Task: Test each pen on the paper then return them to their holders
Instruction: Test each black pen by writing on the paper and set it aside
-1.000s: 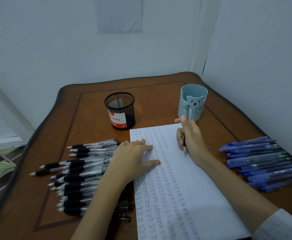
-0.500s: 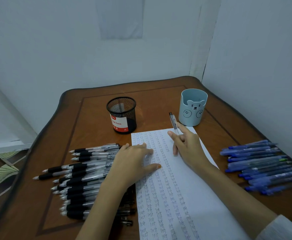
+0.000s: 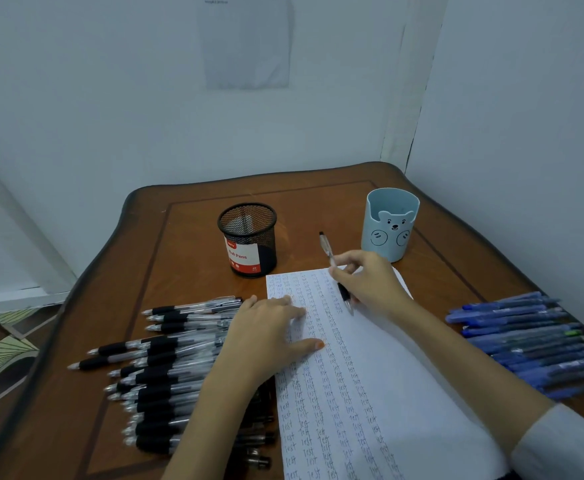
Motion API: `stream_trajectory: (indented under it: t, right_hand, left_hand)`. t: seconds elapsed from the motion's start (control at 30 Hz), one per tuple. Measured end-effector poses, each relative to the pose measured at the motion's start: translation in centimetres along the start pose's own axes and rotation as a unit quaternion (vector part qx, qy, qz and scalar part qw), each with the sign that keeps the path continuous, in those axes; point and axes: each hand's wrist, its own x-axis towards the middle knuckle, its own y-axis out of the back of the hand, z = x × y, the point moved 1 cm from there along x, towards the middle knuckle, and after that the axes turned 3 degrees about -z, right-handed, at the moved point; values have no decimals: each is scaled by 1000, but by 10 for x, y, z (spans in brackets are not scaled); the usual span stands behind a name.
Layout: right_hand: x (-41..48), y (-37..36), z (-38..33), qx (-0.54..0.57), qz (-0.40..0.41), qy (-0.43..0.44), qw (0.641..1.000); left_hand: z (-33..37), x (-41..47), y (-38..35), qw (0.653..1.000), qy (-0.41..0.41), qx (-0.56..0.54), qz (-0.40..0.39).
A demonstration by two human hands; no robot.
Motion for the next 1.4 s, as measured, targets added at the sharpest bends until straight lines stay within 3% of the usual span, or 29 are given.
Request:
stream_trajectory:
  t: [0.3,0.7,0.8,0.9,1.13,1.27,1.4]
  right_hand:
    - [60,-15,-6,-145,-4,-4,989]
    - [50,-24,1,-208,49,52,975]
    - [29,-23,-7,-198,56,75,976]
    - [7,-25,-19,-140,4,67,988]
    - [-29,-54,-48,-15,-128,48,991]
    - [-35,-72,-51,-41,-198,38,979]
    - [-32,-77,-54,-119,-218,72,966]
  left_hand:
    - [-5,2,-2,1000,-5,-11,0]
    - [-1,-3,0,999,-19,-12,37]
    - [-4,-7,7,990,-18,-85,108]
    - [-21,-19,21,966,36,-163,197]
    - [-86,-50,32,944,129,-191,238]
    - [-94,-56,25,927,127,-247,253]
    - [-95,-53,18,943,122,-213,224]
